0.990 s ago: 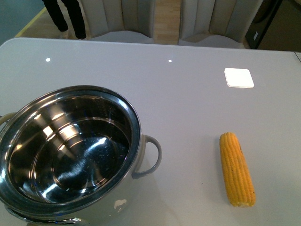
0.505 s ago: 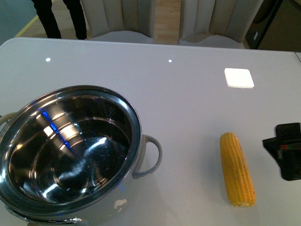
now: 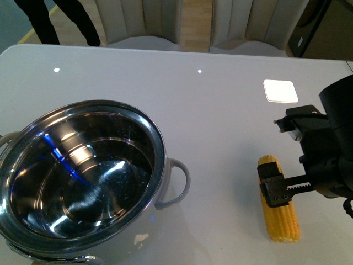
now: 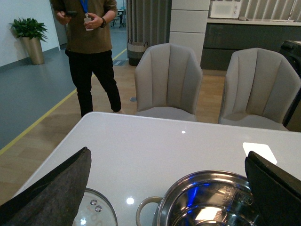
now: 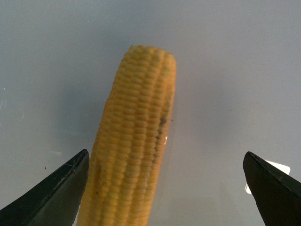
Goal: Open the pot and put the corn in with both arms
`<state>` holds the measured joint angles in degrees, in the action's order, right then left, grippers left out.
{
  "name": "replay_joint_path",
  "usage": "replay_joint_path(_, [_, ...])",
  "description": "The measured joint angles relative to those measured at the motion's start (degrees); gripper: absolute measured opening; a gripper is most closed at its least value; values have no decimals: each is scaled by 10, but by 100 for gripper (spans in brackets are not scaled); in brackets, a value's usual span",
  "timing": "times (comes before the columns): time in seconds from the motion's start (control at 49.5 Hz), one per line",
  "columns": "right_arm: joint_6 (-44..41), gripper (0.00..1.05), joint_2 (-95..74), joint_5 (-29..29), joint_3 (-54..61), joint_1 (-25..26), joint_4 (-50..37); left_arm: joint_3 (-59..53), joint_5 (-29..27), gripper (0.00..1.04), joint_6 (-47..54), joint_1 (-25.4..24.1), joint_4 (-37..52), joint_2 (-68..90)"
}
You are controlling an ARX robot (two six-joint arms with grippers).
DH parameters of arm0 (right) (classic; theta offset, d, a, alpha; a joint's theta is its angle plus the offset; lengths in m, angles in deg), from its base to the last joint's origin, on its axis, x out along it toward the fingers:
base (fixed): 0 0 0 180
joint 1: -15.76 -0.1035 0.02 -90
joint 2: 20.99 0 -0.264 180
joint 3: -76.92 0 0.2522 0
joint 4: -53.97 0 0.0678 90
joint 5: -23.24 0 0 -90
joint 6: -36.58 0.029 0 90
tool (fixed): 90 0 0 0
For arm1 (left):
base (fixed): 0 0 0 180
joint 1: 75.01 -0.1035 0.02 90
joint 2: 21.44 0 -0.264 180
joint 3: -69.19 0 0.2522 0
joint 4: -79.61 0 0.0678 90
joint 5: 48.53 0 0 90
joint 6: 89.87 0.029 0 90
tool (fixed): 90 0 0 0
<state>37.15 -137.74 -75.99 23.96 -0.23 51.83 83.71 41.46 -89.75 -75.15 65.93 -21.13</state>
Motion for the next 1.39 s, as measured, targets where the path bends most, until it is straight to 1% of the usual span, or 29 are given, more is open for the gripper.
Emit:
replay_joint_path(0.162, [1, 96, -33, 2, -16, -24, 3, 0, 0, 98, 0, 0, 0, 0])
replay_joint_path(0.303, [2, 95, -68, 2, -31, -27, 8, 0, 0, 98, 0, 0, 0, 0])
replay_joint_path(0.424, [2, 79, -87, 7, -34, -26, 10, 0, 0, 98, 0, 0, 0, 0])
replay_joint_path(0.485, [2, 68, -93, 14, -35, -27, 10, 0, 0, 98, 0, 0, 0, 0])
replay_joint_path(0.546, [2, 61, -95, 16, -35, -27, 10, 0, 0, 98, 0, 0, 0, 0])
replay_joint_path(0.586, [2, 54, -95, 16, -35, -27, 10, 0, 0, 98, 0, 0, 0, 0])
replay_joint_path(0.687, [2, 44, -89, 21, -32, -25, 9, 0, 0, 98, 0, 0, 0, 0])
replay_joint_path(0.768, [3, 35, -52, 41, -14, -20, 9, 0, 0, 98, 0, 0, 0, 0])
replay_joint_path(0.829, [8, 30, -2, 58, -3, -17, 17, 0, 0, 98, 0, 0, 0, 0])
replay_joint_path(0.93, [33, 25, 88, 95, -9, -23, 44, 0, 0, 98, 0, 0, 0, 0])
replay_joint_path(0.99, [55, 23, 138, 120, -25, -38, 67, 0, 0, 98, 0, 0, 0, 0])
replay_joint_path(1.071, [93, 23, 182, 151, -65, -70, 91, 0, 0, 98, 0, 0, 0, 0])
replay_joint_path(1.172, [129, 23, 190, 168, -113, -108, 104, 0, 0, 98, 0, 0, 0, 0])
replay_joint_path(1.294, [163, 22, 162, 170, -181, -166, 121, 0, 0, 98, 0, 0, 0, 0])
replay_joint_path(1.395, [178, 21, 136, 179, -217, -190, 131, 0, 0, 98, 0, 0, 0, 0])
